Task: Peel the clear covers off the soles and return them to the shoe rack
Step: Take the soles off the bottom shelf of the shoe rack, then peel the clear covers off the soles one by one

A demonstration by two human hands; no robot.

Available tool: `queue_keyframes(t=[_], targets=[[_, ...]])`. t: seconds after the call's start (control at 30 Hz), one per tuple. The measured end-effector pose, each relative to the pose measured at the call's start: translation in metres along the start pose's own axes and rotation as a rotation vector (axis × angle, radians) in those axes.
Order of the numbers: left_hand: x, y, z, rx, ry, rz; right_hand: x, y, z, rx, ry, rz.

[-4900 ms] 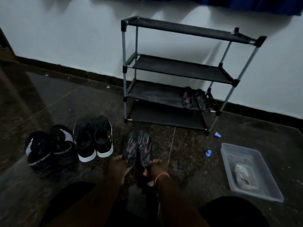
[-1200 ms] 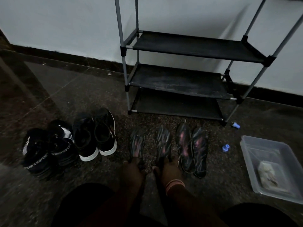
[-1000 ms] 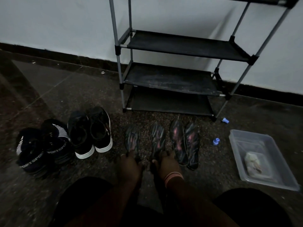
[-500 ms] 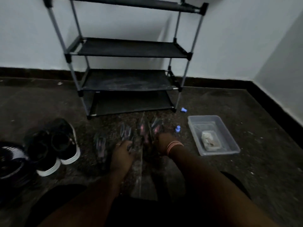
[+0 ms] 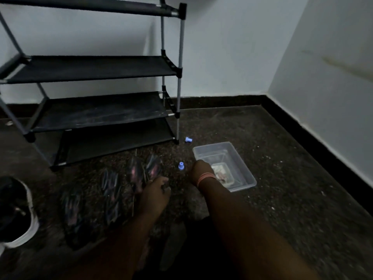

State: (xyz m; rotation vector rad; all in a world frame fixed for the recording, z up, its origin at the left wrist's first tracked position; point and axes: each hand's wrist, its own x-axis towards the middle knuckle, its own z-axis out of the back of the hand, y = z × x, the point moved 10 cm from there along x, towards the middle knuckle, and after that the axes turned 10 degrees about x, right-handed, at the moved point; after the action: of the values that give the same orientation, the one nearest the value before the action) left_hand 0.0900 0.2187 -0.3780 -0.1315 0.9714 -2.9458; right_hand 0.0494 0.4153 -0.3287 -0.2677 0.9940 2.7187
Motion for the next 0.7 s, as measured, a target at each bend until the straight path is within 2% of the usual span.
queue_keyframes(t=[0.23,0.37,0.47,0.57,0.63,0.7], targets=[[0.016,-0.051,-0.06,-0.076,0.106,-0.002,0.024,-0.09,0.055,-0.043,-0.226,-0.157],[0.018,-0.09,-0.11,-0.112,0.214,-0.073,0.032,-0.117,0.055,0.01,-0.223,-0.092],[0.024,-0.116,-0.124,-0.043,0.19,-0.128,0.042,-0.123,0.045,0.029,-0.181,-0.061],[0.033,-0.138,-0.13,0.083,0.179,-0.231,0.055,-0.13,0.037,-0.02,-0.175,-0.085],[0.033,-0.155,-0.137,0.11,0.23,-0.334,0.059,-0.134,0.035,-0.052,-0.166,-0.117],[0.033,-0.165,-0.144,0.114,0.277,-0.34,0.063,-0.135,0.034,-0.051,-0.163,-0.129]])
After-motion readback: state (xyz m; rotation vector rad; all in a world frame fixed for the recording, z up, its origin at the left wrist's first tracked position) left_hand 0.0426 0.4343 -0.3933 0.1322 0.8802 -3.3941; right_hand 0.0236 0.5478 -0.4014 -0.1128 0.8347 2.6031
